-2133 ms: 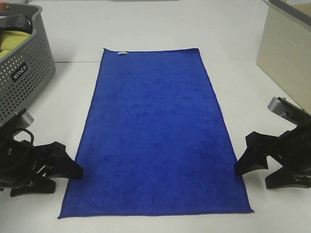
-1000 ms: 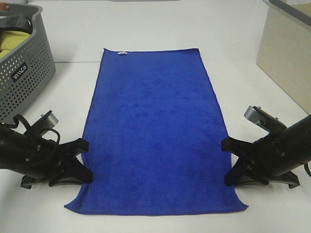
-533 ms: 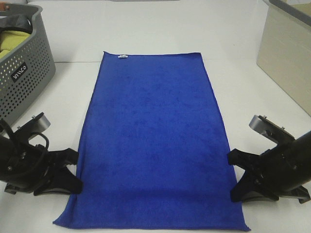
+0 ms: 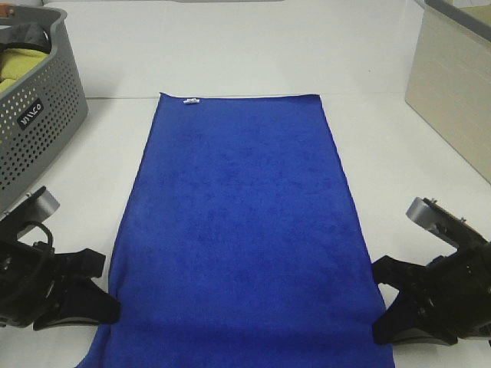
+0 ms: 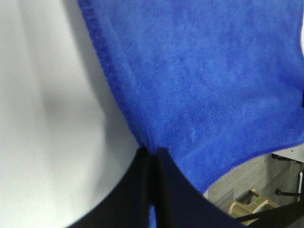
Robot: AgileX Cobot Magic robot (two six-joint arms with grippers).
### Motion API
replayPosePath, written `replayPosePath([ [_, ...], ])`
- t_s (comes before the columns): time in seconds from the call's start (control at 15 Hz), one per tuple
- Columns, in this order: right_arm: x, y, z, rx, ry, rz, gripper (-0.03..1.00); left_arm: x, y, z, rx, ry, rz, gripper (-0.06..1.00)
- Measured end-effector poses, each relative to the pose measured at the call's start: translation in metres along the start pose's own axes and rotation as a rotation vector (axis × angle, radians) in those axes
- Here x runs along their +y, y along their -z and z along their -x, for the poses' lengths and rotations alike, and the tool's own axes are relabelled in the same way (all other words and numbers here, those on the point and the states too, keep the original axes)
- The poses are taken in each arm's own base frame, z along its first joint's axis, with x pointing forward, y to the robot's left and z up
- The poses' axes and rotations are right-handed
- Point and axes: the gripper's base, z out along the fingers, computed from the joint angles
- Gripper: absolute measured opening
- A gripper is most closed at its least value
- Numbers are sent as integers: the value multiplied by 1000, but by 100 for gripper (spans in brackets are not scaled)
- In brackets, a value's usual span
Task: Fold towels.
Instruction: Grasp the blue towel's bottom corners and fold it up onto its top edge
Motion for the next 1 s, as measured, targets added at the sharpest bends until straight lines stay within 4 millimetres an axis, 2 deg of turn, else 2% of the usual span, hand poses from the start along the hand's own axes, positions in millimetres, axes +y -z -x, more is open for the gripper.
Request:
replayPosePath([
  [0.13,11,8,24,-54,52,19,0,-9,6,16,-60,-4,-20,0],
  [0.33,38,36,75,-184,120,35,0,-23,14,47,-146,2,-35,0],
  [0.4,47,45,93,-212,138,34,0,-33,21,73,-220,-22,-19,0],
  [0.47,52,50,103,-229,151,34,0,-36,23,81,-240,-34,-13,0],
  [0.67,75,66,164,-278,208,19,0,-47,22,131,-310,-55,13,0],
  [0.8,84,67,198,-288,226,9,0,-55,20,170,-385,-81,18,0],
  [1.0,95,64,246,-312,256,22,0,-68,21,216,-484,-129,4,0],
])
